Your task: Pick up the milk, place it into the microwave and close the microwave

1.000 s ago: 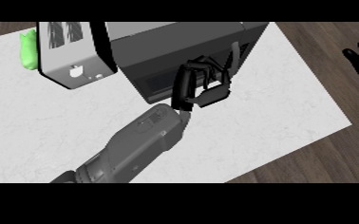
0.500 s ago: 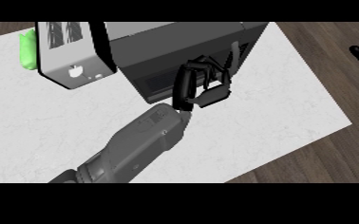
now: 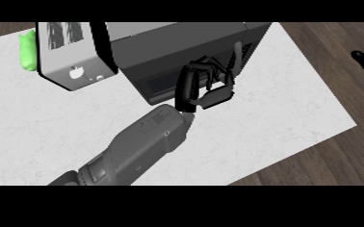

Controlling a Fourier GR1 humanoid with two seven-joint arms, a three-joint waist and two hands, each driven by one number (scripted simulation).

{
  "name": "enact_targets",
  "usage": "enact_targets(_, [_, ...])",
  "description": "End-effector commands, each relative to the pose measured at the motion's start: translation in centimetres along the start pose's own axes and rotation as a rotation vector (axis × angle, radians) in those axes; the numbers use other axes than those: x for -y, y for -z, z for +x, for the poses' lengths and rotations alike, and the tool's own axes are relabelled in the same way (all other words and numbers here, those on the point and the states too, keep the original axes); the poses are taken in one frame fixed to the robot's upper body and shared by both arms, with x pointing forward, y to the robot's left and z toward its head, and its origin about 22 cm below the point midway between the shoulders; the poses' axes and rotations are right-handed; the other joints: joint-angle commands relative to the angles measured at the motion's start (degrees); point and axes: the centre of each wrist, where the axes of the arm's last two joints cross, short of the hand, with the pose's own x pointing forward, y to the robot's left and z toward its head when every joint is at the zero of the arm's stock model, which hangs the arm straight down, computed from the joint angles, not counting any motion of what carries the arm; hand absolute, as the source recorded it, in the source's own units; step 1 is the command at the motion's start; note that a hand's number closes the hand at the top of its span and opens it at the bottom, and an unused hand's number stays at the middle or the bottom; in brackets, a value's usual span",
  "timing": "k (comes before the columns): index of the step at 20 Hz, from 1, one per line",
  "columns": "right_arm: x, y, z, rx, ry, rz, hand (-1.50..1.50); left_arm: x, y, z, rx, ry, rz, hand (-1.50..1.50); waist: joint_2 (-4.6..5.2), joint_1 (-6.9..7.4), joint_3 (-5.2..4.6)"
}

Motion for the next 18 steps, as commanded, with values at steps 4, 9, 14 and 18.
enact_targets(4, [0.1, 0.3, 0.6, -0.004, 0.011, 0.024, -1.5, -0.7, 2.5, 0.4, -0.022, 0.025, 0.045, 1.5, 0.59, -0.13, -0.11])
enact_targets(9, [0.5, 0.5, 1.2, 0.002, 0.006, 0.035, -1.5, -0.8, 2.3, 0.2, -0.013, 0.017, 0.046, 1.5, 0.87, 0.06, -0.17])
enact_targets(14, [0.5, 0.8, 1.4, 0.004, 0.021, 0.071, -1.5, -0.4, 2.2, 0.1, 0.01, 0.058, -0.023, 1.5, 0.92, -0.31, 0.08])
enact_targets(18, [0.4, 1.1, 1.6, 0.035, 0.049, 0.099, -1.5, -1.3, 1.7, -1.0, -0.026, 0.13, 0.006, 1.5, 0.9, -0.15, 0.17])
